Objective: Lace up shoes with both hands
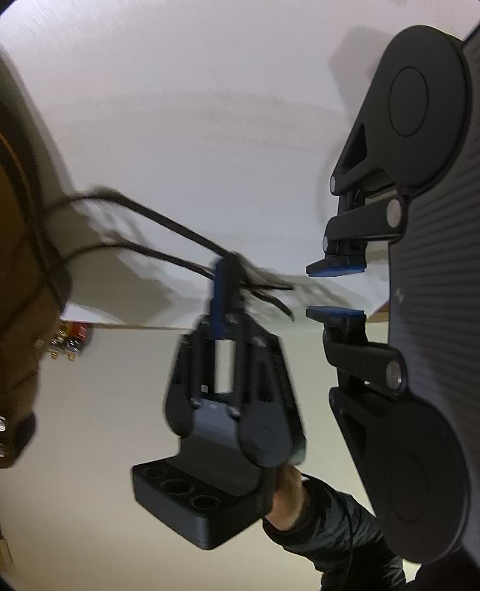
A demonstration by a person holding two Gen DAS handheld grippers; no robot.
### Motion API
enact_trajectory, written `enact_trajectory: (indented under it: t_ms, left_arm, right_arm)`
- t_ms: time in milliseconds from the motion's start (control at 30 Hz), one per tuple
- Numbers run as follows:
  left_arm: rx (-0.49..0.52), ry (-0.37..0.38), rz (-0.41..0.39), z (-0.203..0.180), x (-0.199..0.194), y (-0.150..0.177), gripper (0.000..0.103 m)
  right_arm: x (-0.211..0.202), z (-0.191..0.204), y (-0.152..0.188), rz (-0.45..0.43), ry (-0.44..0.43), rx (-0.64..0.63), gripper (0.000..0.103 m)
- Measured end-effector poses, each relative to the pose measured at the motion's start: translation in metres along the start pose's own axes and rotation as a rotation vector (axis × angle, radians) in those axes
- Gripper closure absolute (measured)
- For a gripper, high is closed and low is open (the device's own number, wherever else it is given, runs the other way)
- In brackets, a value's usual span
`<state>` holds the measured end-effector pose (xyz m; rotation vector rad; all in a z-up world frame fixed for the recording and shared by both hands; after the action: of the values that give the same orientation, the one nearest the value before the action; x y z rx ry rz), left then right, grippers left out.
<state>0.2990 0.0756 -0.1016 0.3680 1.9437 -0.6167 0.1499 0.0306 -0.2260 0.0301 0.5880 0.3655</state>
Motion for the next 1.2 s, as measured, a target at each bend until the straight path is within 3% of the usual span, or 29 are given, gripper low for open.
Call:
enact_trajectory:
  t_ms: [100,200,467,600,833,867,967,1100,1167,1200]
  left_arm:
    - [0.015,0.067,-0.04,-0.007,-0.022,-0.01,0.101]
    - [0.039,0.128,-0.071,-0.014,-0.046,-0.021,0.101]
    - [0.066,0.201,-0.109,-0.01,-0.098,-0.038,0.101]
    - [0.069,0.179,-0.102,-0.015,-0.093,-0.048,0.101]
    - [0.029,0.201,-0.141,-0.016,-0.09,-0.052,0.101]
    - [0.017,0.202,-0.142,-0.016,-0.086,-0.054,0.101]
    - [-0.039,0.195,-0.159,-0.01,-0.08,-0.055,0.099]
    - [-0.245,0.21,-0.208,0.006,-0.077,-0.048,0.097]
    - [-0.43,0.252,-0.208,0.013,-0.061,-0.033,0.094]
    - [-0.472,0.255,-0.204,0.014,-0.056,-0.03,0.092]
  right_arm:
    - [-0.023,0.005,-0.015,-0.065,0.04,-0.058,0.082]
    - [-0.046,0.029,-0.031,-0.085,0.028,-0.222,0.081]
    - [-0.03,0.108,-0.017,0.109,0.167,-1.081,0.079]
    - [-0.021,0.12,-0.011,0.119,0.209,-1.302,0.08]
    - [-0.035,0.111,0.002,0.141,0.224,-1.473,0.085]
    - [-0.026,0.11,0.007,0.152,0.222,-1.479,0.097]
    - [-0.001,0.102,0.005,0.145,0.265,-1.417,0.1]
    - [-0.009,0.087,-0.014,0.059,0.39,-1.279,0.1]
    - [-0.019,0.073,-0.014,0.025,0.459,-1.223,0.1]
    - [-0.021,0.067,-0.01,0.021,0.493,-1.226,0.099]
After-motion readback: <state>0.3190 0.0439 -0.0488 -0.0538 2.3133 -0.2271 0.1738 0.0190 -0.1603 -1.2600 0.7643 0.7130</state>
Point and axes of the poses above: each gripper's, at about its wrist camera, not at the fingertips, and x roughly the way its jaws point, z to its left, y to its underside, the point moved 8 cm from there along x, roughly the way its jaws point, and after that the axes turned 7 degrees about x, right-handed, at the moved point
